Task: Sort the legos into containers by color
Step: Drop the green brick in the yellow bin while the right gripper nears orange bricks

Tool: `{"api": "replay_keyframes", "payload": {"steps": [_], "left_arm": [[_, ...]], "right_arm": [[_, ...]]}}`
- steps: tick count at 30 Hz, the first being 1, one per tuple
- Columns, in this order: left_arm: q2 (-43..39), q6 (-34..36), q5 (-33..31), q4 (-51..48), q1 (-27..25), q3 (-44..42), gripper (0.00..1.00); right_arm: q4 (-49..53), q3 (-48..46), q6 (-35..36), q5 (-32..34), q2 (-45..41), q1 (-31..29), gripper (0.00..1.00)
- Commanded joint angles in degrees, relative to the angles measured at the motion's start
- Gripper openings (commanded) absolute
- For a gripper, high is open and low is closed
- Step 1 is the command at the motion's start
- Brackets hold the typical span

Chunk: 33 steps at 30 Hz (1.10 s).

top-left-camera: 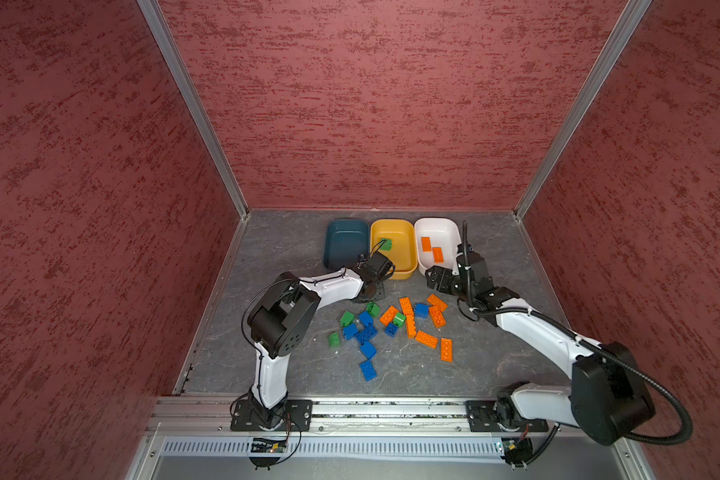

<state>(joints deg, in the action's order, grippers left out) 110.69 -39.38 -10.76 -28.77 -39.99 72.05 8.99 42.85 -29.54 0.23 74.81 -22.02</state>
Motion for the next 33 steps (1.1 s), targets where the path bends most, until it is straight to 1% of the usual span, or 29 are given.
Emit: {"api": "replay_keyframes", "payload": {"steps": [1,6,9,12,17,22,23,24,25,26,30,33], "left_arm": [[-3.65,2.89,-3.51,-0.8,-0.95,1.46,0.31],[-5.74,7.12,-5.77,0.67,-1.45,4.88,0.3],[-4.79,10.46,-5.73,2.69,-0.97,8.06,0.31],[-2.24,13.24,-6.27,3.47,-0.21,12.35,0.31],[3.91,16.19,-6.79,4.5,1.17,20.35,0.33],[9.89,17.22,-6.03,4.5,2.2,27.57,0.34],[10.87,17.06,-5.89,3.85,2.32,29.08,0.37],[11.81,16.67,-5.83,2.69,2.45,30.76,0.44],[12.53,16.42,-5.37,1.78,2.63,32.35,0.48],[12.78,16.5,-4.83,1.62,2.69,33.09,0.5],[12.36,16.7,-3.12,2.6,2.56,33.16,0.63],[11.55,16.4,-2.57,2.54,2.47,32.53,0.7]], "right_arm": [[6.46,-2.53,-0.2,-0.78,-1.32,0.08,0.89],[12.92,-4.41,-1.71,-1.84,-2.36,0.1,0.81],[16.62,-4.91,-3.92,-2.48,-2.81,0.09,0.77],[19.01,-4.7,-4.9,-4.45,-2.74,-0.29,0.73],[20.42,-5.55,-4.83,-3.07,-2.74,-0.71,0.67],[17.93,-5.68,-2.87,-8.26,-1.22,-1.3,0.65],[17.74,-5.65,-2.68,-8.69,-0.71,-1.38,0.65],[17.72,-5.5,-2.48,-8.84,-0.13,-1.57,0.64],[17.73,-5.34,-2.22,-8.84,0.39,-1.79,0.63],[17.8,-5.17,-2.02,-8.72,0.78,-1.96,0.62],[18.92,-3.91,-1.16,-6.74,2.84,-2.82,0.58],[19.65,-2.68,-0.29,-4.89,4.27,-3.57,0.55]]}}
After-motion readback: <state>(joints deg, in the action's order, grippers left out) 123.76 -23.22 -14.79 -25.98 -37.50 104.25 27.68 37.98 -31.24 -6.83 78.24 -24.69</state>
